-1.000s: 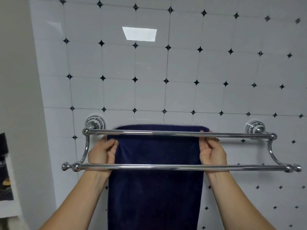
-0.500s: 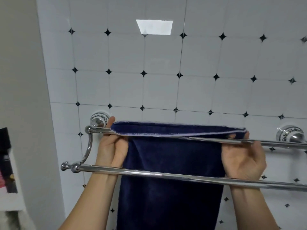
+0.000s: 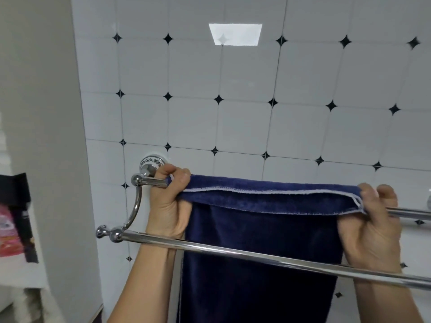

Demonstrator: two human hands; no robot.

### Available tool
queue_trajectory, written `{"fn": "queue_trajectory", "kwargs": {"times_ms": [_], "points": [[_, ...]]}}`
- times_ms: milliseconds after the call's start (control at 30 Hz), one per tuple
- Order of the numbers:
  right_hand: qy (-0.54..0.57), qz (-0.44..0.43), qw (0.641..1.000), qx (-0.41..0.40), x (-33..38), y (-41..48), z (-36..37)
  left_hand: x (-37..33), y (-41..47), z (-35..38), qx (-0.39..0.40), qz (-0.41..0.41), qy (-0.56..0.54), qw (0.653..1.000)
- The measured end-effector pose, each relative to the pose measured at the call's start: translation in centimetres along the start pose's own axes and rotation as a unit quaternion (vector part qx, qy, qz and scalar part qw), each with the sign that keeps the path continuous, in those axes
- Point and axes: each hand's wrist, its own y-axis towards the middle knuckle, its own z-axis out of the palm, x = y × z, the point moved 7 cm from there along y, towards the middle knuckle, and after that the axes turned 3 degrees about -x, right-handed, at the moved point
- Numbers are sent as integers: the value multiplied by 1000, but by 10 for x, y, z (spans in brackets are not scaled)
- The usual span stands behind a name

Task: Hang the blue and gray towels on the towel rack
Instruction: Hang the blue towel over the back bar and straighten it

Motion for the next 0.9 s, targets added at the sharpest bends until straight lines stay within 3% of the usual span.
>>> {"fn": "queue_trajectory", "kwargs": {"times_ms": [233, 367, 467, 600, 733, 900], "points": [[-134, -60, 984, -103, 7, -3, -24, -3, -3, -15, -33, 62, 95, 993], [-175, -36, 973, -143, 8, -8, -29, -3, -10, -28, -113, 118, 133, 978], [-234, -19, 957, -171, 8, -12, -32, -6, -18, -47, -196, 174, 207, 943], [-273, 14, 947, -170, 5, -17, -32, -11, -20, -57, -208, 202, 365, 885], [-271, 18, 951, -148, 4, -21, -29, -2, -16, -61, -182, 121, 357, 908], [-222, -13, 967, -121, 5, -24, -23, 1, -17, -49, -133, 87, 306, 939]]}}
